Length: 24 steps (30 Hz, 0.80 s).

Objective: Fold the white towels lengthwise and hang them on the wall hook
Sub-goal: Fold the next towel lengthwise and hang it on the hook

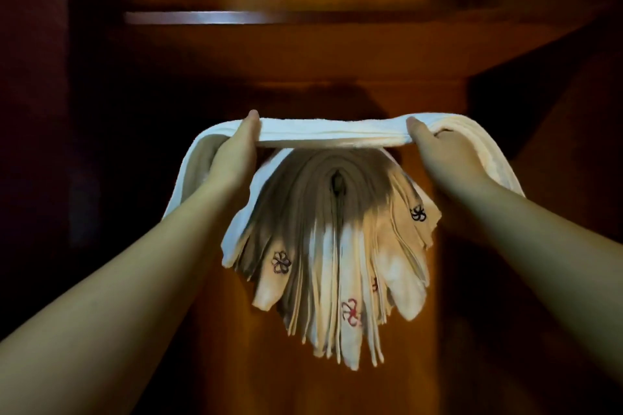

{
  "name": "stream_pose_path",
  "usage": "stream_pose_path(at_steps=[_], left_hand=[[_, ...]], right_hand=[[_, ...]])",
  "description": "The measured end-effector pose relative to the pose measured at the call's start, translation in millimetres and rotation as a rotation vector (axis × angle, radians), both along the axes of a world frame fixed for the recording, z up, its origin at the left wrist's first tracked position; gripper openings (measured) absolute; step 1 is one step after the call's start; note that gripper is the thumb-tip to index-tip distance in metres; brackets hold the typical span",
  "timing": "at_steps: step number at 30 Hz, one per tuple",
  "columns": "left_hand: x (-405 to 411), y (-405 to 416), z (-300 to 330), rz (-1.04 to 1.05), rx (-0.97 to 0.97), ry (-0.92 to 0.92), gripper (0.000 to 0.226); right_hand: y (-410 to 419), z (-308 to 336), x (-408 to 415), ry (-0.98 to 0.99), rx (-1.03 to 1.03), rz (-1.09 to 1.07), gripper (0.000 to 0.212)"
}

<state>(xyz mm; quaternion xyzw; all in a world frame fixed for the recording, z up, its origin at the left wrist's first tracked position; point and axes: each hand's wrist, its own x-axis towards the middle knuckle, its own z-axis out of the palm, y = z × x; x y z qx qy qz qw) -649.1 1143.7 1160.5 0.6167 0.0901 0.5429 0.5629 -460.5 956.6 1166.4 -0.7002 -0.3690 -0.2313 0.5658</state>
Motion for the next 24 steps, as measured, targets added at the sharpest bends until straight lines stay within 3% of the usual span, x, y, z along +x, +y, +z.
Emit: stream_pose_path(at_steps=[9,21,24], left_hand=[[52.7,58.3,49.2,0.016,-0.009,0.034,0.033],[86.2,97.1,52.4,0.111,-0.086,0.084,0.049],[89.8,101.2,50.4,0.129,-0.097,0.086,0.043]], right_hand=[[70.6,56.4,57.7,-0.01,0.018,-0.072,0.06],[105.0,50.3,93.8,0.073,0.017,-0.042,0.056],[108.2,49.0,100.3,0.109,-0.009,-0.013,0.049]])
